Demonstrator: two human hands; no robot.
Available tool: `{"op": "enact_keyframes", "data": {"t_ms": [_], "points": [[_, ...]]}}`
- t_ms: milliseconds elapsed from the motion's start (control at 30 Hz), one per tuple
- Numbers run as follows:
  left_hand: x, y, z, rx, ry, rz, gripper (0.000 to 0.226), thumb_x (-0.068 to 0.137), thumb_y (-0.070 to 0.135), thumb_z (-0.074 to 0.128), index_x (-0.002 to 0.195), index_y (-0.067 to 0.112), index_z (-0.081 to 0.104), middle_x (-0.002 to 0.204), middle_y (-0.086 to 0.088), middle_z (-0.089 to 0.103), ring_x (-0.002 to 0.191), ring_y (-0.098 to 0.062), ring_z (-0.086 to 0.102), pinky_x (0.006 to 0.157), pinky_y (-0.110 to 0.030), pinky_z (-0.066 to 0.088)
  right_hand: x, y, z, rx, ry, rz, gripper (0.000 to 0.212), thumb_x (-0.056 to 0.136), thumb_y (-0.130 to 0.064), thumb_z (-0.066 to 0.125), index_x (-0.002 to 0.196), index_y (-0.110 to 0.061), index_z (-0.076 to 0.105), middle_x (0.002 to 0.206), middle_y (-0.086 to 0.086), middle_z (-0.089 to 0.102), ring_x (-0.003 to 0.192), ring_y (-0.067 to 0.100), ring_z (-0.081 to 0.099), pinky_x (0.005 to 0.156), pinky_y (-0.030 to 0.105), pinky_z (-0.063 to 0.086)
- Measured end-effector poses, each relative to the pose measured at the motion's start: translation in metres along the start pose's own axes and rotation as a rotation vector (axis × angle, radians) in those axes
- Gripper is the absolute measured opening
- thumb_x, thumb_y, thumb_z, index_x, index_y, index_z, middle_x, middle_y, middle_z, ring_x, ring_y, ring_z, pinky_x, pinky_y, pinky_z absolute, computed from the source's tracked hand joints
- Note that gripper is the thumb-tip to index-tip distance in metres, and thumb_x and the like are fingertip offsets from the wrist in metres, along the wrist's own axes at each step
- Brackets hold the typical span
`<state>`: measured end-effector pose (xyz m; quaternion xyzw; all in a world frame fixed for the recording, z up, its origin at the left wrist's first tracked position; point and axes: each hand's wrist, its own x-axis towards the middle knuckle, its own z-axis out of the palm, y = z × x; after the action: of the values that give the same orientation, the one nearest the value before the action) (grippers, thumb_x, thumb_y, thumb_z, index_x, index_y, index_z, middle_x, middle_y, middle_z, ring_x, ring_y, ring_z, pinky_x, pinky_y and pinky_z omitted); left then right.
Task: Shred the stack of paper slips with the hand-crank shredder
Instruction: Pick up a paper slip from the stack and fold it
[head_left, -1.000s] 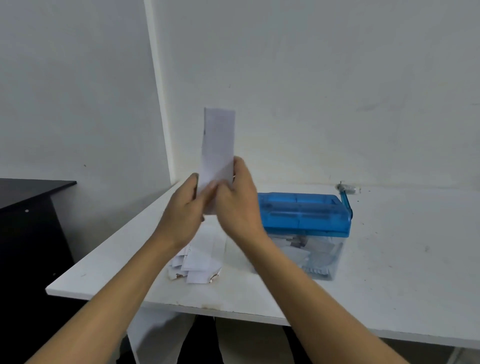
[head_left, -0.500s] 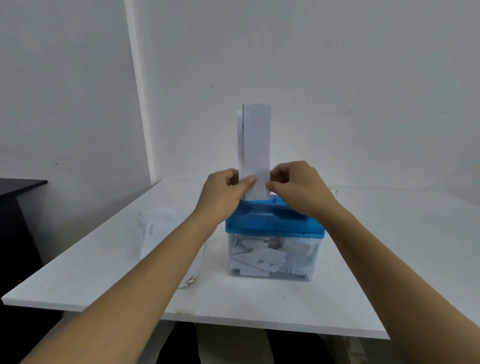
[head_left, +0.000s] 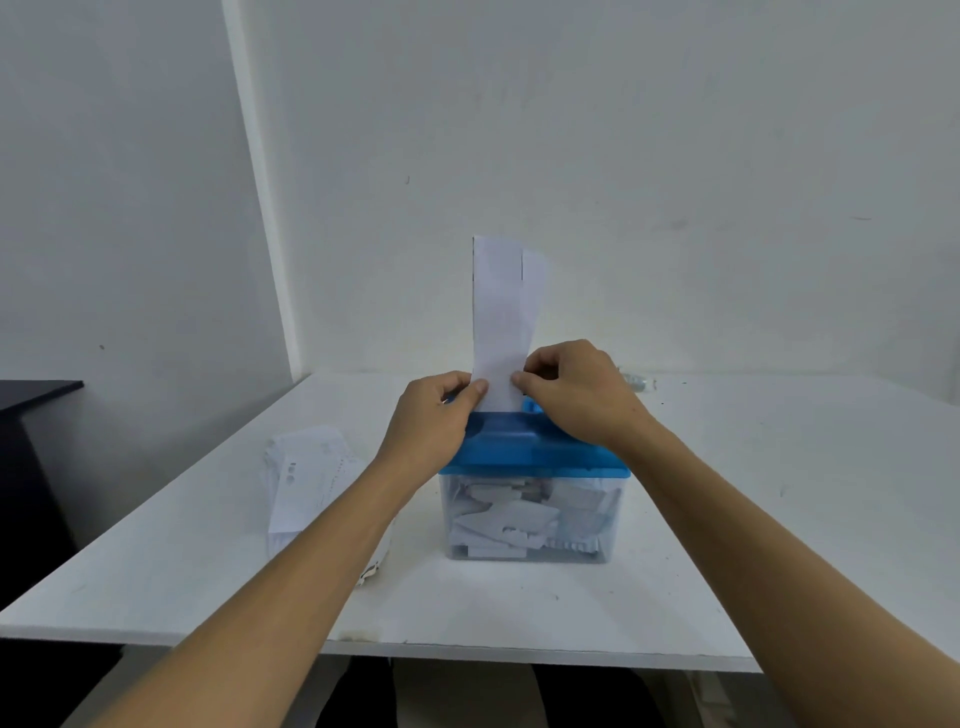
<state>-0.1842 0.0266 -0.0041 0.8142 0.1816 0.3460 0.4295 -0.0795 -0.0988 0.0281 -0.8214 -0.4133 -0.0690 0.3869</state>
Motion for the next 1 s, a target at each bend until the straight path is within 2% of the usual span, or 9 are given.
{"op": "enact_keyframes", "data": {"t_ms": [67,200,267,367,467,667,767,933,1000], "points": [[0.000,-0.001,0.001,-0.004,-0.002,0.005,0.027,0.105,0.033,0.049,0.110,0.017,0.070,0.102,0.004,0.069,0.095,-0.013,0.062,0.085,-0.023,0.054,0.001,0.000,0.000,0.010,0.005,0.007,0.019,0.100,-0.029,0.058,0.090,-0.019,0.070,0.082,-0.005,0.066,0.076,0.013,0.060,0.079,0.027,0.050],[0.000,-0.001,0.004,0.012,0.002,0.033,0.031,0.103,0.034,0.053,0.122,0.014,0.068,0.114,0.002,0.069,0.105,-0.017,0.062,0.096,-0.032,0.054,0.002,0.003,0.002,-0.009,0.007,-0.002,0.020,0.101,-0.028,0.057,0.088,-0.019,0.069,0.080,-0.005,0.066,0.075,0.015,0.061,0.080,0.032,0.054],[0.000,-0.001,0.006,0.021,0.036,0.052,0.025,0.101,0.034,0.057,0.114,0.017,0.068,0.108,0.005,0.068,0.101,-0.013,0.061,0.093,-0.029,0.054,0.002,0.004,0.003,-0.034,0.028,-0.011,0.020,0.101,-0.027,0.056,0.090,-0.017,0.070,0.081,-0.003,0.068,0.076,0.016,0.062,0.083,0.037,0.057],[0.001,-0.001,0.006,0.030,0.063,0.056,0.014,0.098,0.034,0.062,0.097,0.021,0.068,0.092,0.012,0.065,0.089,-0.009,0.060,0.085,-0.025,0.052,0.002,0.005,0.004,-0.001,0.085,-0.014,0.020,0.102,-0.025,0.054,0.106,-0.018,0.072,0.091,-0.007,0.067,0.083,0.015,0.063,0.088,0.034,0.056],[0.001,-0.002,0.005,0.047,0.059,0.051,0.014,0.097,0.034,0.063,0.093,0.022,0.070,0.090,0.012,0.066,0.088,-0.009,0.061,0.083,-0.024,0.053,-0.001,0.005,0.003,0.029,0.102,-0.012,0.024,0.101,-0.026,0.055,0.116,-0.017,0.072,0.097,-0.009,0.065,0.089,0.014,0.064,0.090,0.033,0.056],[0.001,-0.004,0.007,0.045,0.067,0.064,0.014,0.098,0.033,0.062,0.102,0.022,0.069,0.099,0.009,0.067,0.094,-0.011,0.061,0.086,-0.023,0.052,-0.003,0.010,0.003,0.016,0.072,-0.014,0.019,0.098,-0.029,0.059,0.107,-0.022,0.074,0.091,-0.010,0.069,0.082,0.012,0.065,0.086,0.036,0.058],[0.001,-0.003,0.007,0.038,0.055,0.068,0.011,0.100,0.032,0.060,0.098,0.023,0.067,0.096,0.011,0.066,0.093,-0.010,0.060,0.080,-0.019,0.049,-0.002,0.009,0.003,0.016,0.075,-0.014,0.018,0.098,-0.030,0.059,0.104,-0.023,0.074,0.087,-0.012,0.067,0.080,0.012,0.064,0.085,0.037,0.059],[0.005,-0.001,0.004,0.096,0.014,0.091,0.014,0.103,0.028,0.055,0.114,0.023,0.063,0.107,0.013,0.062,0.096,-0.006,0.056,0.073,-0.006,0.039,0.000,0.010,-0.001,0.053,0.018,-0.015,0.010,0.097,-0.028,0.061,0.097,-0.030,0.071,0.083,-0.020,0.064,0.080,0.006,0.063,0.082,0.028,0.058],[0.006,0.000,0.003,0.105,-0.015,0.111,0.018,0.104,0.026,0.053,0.120,0.023,0.061,0.111,0.014,0.060,0.100,-0.005,0.054,0.071,-0.006,0.040,0.000,0.011,-0.013,0.087,0.075,-0.013,0.014,0.099,-0.025,0.058,0.102,-0.029,0.071,0.086,-0.021,0.064,0.083,0.006,0.064,0.078,0.024,0.057]]}}
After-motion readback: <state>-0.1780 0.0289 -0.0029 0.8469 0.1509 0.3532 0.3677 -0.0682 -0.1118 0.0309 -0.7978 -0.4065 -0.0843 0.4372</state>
